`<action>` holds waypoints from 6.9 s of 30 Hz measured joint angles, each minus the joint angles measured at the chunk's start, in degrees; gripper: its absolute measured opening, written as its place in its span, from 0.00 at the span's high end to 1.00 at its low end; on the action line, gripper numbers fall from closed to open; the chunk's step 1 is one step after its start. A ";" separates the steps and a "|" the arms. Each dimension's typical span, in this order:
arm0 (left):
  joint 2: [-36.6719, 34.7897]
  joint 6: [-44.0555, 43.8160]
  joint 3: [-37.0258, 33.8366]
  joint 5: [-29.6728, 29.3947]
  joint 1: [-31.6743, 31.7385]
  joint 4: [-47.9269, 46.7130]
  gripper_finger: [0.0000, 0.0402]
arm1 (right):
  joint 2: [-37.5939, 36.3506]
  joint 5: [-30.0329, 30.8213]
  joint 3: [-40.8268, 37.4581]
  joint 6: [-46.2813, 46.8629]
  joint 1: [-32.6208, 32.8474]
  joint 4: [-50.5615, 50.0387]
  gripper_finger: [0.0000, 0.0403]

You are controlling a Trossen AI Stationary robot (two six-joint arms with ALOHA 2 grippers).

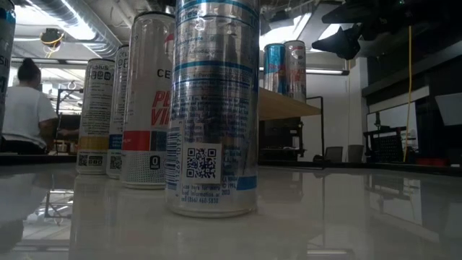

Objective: Place canned beverage on shelf
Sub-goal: Put the blue soda can on the shelf aligned with the other blue soda can

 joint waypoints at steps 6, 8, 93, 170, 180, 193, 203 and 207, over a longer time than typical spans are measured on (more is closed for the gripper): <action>2.25 -0.55 0.36 -0.12 0.00 -2.85 0.17 | 0.00 -0.01 0.00 0.00 0.00 -0.03 0.12; 2.62 -0.56 0.37 -0.12 0.00 -2.94 0.17 | 0.00 -0.02 0.00 0.00 0.00 -0.05 0.12; 5.83 14.46 0.37 26.94 2.86 -9.96 0.45 | 0.01 -0.01 0.00 -0.02 0.00 -1.05 0.12; 5.61 10.70 0.39 -8.79 -8.35 -12.34 0.21 | 0.01 -0.01 0.00 -0.02 0.01 -1.15 0.12; 5.57 10.74 0.39 -8.89 -8.00 -12.29 0.40 | 0.02 0.00 0.00 0.00 0.02 -1.14 0.12; 5.57 13.43 0.39 9.67 -2.04 -12.61 0.43 | 0.01 -0.01 0.00 0.00 0.00 -1.14 0.12; 5.57 23.66 0.37 16.74 -0.36 -14.22 0.43 | 0.01 -0.01 0.00 -0.02 0.00 -1.44 0.12; 5.46 24.70 0.49 16.90 -0.37 -16.81 0.43 | 0.02 0.00 0.00 -0.02 0.00 -1.66 0.12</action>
